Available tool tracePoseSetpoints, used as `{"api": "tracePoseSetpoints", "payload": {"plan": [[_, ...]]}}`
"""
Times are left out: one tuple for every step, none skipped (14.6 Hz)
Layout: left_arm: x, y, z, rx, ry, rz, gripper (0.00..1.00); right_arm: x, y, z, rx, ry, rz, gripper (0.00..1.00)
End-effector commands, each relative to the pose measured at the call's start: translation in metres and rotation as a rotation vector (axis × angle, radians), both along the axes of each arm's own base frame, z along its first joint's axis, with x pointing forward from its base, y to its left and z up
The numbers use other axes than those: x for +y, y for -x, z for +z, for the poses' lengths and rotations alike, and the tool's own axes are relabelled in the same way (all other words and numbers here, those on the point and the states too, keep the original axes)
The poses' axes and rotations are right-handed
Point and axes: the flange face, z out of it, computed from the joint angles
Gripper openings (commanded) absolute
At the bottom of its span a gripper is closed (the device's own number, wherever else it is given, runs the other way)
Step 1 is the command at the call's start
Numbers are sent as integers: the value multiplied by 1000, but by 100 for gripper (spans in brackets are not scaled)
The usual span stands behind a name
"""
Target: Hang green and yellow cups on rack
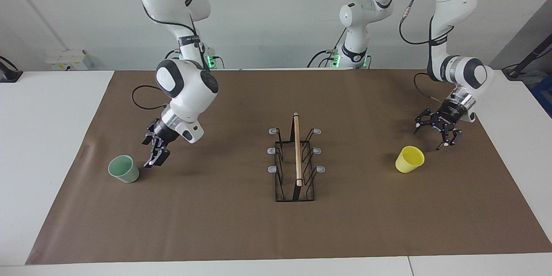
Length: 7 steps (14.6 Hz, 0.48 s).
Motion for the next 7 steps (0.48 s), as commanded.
{"api": "tracePoseSetpoints", "payload": {"plan": [[-16, 0, -13, -60, 19, 23, 100, 6, 2, -38, -28, 26, 6, 100], [-21, -2, -13, -71, 25, 25, 100, 5, 5, -47, -34, 27, 11, 100], [-23, -3, -16, -85, 25, 31, 100, 0, 8, -55, -38, 32, 15, 100], [-25, -4, -19, -98, 23, 34, 100, -10, 10, -63, -41, 46, 13, 100], [-31, -7, -23, -99, 29, 33, 100, -16, 14, -70, -48, 59, 22, 100], [-36, -11, -24, -106, 34, 43, 100, -22, 16, -73, -58, 71, 31, 100], [-42, -15, -23, -114, 36, 44, 100, -28, 16, -73, -62, 86, 42, 100]]}}
